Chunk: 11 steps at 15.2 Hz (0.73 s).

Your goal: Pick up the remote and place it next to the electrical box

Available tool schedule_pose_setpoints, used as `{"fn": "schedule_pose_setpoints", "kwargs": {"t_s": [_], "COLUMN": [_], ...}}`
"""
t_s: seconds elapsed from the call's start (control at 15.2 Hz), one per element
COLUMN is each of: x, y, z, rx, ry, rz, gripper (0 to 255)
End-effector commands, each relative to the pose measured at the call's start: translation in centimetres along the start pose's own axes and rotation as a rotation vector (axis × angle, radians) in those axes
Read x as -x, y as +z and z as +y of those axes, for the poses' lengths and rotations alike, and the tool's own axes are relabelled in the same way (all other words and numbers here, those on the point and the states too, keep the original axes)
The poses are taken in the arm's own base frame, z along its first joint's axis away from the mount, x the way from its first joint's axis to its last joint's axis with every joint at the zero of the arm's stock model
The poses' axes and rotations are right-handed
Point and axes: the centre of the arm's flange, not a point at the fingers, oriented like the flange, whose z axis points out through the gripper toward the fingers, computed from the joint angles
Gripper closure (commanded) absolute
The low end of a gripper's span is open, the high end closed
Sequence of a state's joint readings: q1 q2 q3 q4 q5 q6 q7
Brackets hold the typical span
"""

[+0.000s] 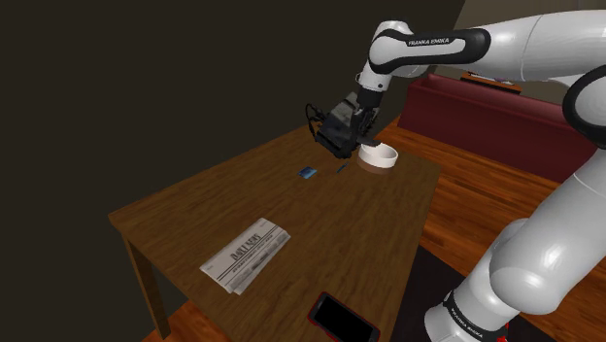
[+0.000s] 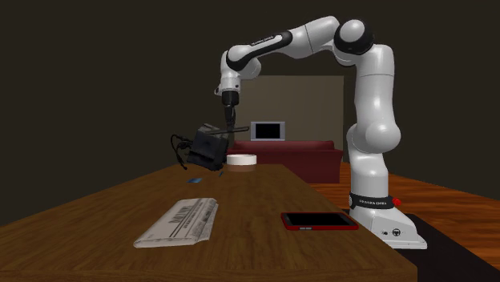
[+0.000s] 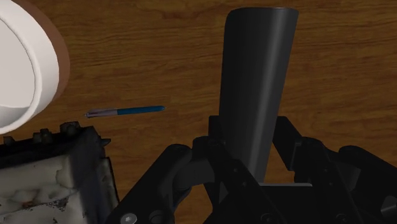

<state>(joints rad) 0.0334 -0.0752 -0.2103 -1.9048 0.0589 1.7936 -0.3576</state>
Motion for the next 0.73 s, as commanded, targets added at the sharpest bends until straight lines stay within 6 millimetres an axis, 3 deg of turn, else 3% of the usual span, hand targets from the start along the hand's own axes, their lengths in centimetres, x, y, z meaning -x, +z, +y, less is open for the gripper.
{"fn": "schedule_pose_setpoints", "kwargs": {"t_s": [0.0, 0.66], "x": [0.0, 0.0], "y": [1.0, 6.3], "z": [0.1, 0.5], "rx": [0.000, 0.000], "ry": [0.000, 0.000], "rz": [0.001, 0.001], "gripper": [255, 255]}}
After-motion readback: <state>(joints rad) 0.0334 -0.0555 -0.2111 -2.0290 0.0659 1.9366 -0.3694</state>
